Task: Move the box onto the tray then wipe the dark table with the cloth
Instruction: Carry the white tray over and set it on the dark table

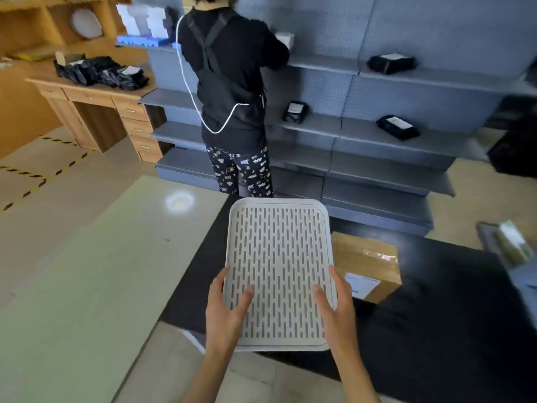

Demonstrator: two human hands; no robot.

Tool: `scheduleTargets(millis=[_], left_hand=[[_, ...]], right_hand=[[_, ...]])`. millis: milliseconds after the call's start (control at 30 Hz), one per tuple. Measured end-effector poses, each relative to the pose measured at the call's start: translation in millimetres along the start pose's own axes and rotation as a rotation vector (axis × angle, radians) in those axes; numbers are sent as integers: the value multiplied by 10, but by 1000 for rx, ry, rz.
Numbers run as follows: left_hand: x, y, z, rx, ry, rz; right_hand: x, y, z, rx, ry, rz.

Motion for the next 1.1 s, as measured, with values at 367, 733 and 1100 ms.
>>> scheduleTargets(millis=[367, 733, 1100], left_hand=[[-846, -2179, -504, 170, -45, -114], [-1307, -4027, -1190, 387, -43, -112], [-930, -5233, -1421, 492, 68, -63]], right_hand=[[-204, 2336, 348, -206, -9, 97], [-733, 4235, 496, -327, -86, 101], [-1444, 5064, 887, -446, -259, 43]])
Point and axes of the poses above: each hand's wrist, its own z-axis towards the middle knuckle, its own y-axis out of the back of the hand, x = y × z, the point moved 6 cm from there along z, towards the middle knuckle, and after that the axes turned 14 degrees about -y, right-handed, at the moved point
